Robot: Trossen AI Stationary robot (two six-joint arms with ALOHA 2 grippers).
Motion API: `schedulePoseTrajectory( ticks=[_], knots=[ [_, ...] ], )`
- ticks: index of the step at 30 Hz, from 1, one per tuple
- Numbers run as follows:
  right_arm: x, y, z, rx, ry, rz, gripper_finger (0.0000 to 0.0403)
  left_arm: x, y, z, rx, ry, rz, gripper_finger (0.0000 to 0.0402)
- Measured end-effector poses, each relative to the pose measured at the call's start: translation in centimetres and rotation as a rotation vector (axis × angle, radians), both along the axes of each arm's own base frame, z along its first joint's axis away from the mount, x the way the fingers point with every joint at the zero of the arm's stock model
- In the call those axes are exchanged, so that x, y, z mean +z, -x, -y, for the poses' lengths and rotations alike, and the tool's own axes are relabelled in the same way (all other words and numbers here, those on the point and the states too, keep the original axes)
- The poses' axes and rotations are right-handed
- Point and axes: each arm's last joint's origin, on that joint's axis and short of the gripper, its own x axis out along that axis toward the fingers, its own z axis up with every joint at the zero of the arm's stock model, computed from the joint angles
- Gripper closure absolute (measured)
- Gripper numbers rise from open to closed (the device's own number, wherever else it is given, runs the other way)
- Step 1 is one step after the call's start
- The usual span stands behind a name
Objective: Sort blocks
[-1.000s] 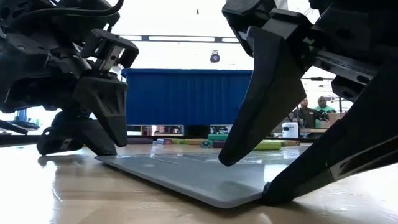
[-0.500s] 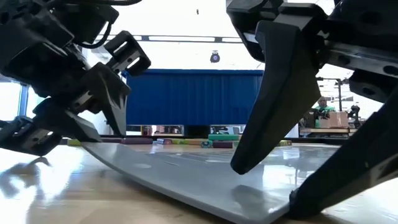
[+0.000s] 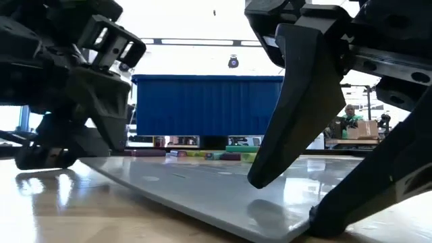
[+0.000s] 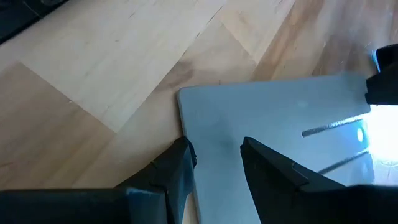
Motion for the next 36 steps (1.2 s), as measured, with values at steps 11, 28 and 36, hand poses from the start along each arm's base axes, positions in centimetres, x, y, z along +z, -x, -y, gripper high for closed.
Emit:
schedulePoseTrajectory(
  ticks=[11,28,36],
  knots=[
    [0.0,-0.3,0.3,-0.046,0.026,0.042,0.0270,1.3,-1.0,0.5,0.108,0.241,0.083,0.0307],
    [0.1,-1.0,0.9,0.002,0.044,0.041,0.0270,0.1,-1.4,0.3,0.171,0.136,0.111,0.0307],
    [0.1,-1.0,0.8,-0.011,0.027,0.045,0.0270,-0.7,-2.0,0.4,0.215,0.113,0.205,0.0308]
  ],
)
